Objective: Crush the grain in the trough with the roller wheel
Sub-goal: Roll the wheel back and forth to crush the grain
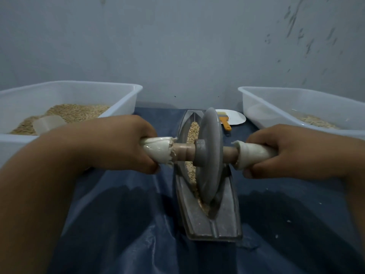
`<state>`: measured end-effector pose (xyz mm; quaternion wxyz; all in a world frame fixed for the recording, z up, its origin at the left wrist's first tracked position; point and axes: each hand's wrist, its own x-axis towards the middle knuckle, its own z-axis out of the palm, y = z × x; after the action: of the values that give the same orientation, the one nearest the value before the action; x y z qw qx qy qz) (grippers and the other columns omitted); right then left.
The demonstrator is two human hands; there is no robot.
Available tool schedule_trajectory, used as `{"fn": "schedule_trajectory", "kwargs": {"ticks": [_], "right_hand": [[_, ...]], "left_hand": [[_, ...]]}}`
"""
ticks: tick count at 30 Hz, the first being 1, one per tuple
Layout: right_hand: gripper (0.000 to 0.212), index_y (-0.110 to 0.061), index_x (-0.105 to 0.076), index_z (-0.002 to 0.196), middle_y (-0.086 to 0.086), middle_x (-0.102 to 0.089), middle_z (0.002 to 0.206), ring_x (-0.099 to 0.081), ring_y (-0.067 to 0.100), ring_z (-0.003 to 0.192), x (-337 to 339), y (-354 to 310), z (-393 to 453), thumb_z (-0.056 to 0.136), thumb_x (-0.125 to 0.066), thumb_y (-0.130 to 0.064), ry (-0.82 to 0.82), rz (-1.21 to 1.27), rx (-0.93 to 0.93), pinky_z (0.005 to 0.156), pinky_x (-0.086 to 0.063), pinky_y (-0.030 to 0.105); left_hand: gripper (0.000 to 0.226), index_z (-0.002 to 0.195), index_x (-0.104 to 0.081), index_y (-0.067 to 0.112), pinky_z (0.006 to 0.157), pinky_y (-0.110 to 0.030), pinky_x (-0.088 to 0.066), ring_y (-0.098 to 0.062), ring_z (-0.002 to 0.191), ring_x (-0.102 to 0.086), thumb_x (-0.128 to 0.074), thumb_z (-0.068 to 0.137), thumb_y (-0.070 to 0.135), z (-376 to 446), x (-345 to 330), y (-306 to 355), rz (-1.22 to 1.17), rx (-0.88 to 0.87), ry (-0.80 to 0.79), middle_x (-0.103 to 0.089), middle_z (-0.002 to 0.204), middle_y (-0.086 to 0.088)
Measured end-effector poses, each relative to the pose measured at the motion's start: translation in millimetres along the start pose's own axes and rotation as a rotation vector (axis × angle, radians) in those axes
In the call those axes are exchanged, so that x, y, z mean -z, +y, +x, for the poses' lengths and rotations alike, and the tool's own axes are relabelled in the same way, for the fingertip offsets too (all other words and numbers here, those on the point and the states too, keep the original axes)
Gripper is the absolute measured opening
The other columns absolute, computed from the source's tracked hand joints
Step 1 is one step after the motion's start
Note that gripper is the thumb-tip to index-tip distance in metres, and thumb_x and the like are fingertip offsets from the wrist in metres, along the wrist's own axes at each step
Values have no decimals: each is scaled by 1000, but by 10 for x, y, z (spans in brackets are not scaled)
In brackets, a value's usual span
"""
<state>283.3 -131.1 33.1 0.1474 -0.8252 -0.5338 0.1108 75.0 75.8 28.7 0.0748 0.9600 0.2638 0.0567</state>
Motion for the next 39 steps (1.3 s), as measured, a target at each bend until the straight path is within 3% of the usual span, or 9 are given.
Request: {"fn": "schedule_trajectory", "kwargs": {"ticks": [7,12,14,20,25,28,30,34,39], "right_hand": [[27,-30,-59,88,-8,-61,80,-58,11,77,-229,15,270,74,-77,-43,261,-152,-8,73,-49,36],[46,-41,-63,87,-15,-65,74,-60,2,63,-17,39,29,49,-70,-68,3,-32,11,57,-44,26],[52,-43,-63,90,-15,-65,75,-60,2,64,17,52,4,47,-69,-71,-7,-11,40,58,-43,25],[28,-30,-60,93,-6,-62,84,-58,15,81,-253,50,299,74,-78,-41,263,-144,10,77,-50,38],[45,-42,-62,90,-14,-66,76,-62,4,66,-35,87,55,52,-71,-65,-12,-35,9,62,-49,30],[50,-44,-63,94,-11,-69,77,-65,5,66,13,73,-26,50,-73,-66,-113,47,38,61,-51,29],[38,-42,-62,89,-14,-66,76,-61,3,68,-58,73,84,58,-77,-58,16,-16,29,60,-45,28],[25,-34,-59,92,-10,-62,85,-57,12,80,-248,26,266,76,-77,-39,289,-177,25,73,-48,35],[42,-44,-64,90,-13,-68,77,-64,4,67,12,82,-11,53,-73,-63,-41,15,41,63,-50,27]], "left_hand": [[31,72,-52,32,60,-28,-36,-9,71,-53,-77,69,50,169,-197,94,106,53,248,-55,73,12],[30,80,-63,37,53,-24,-39,-2,62,-58,-78,59,52,21,-11,-3,20,3,44,-63,68,15],[29,80,-64,37,53,-24,-41,1,63,-58,-78,59,50,12,9,-4,-16,-15,28,-64,68,17],[25,77,-52,32,61,-29,-34,-14,76,-54,-73,72,46,178,-221,88,149,33,315,-55,76,10],[30,80,-60,37,54,-25,-36,-2,63,-54,-73,61,56,33,-75,53,99,-16,185,-60,71,14],[34,81,-59,42,52,-24,-35,0,59,-53,-67,55,62,1,-48,59,118,-43,210,-58,78,29],[28,78,-59,38,55,-24,-36,-2,64,-53,-72,61,56,69,-95,71,113,-20,250,-60,71,14],[26,72,-53,32,61,-27,-38,-13,73,-54,-75,70,45,172,-206,99,86,40,262,-56,74,11],[37,81,-63,39,56,-26,-44,-3,61,-57,-71,54,63,-34,-2,29,64,-5,105,-63,69,15]]}}
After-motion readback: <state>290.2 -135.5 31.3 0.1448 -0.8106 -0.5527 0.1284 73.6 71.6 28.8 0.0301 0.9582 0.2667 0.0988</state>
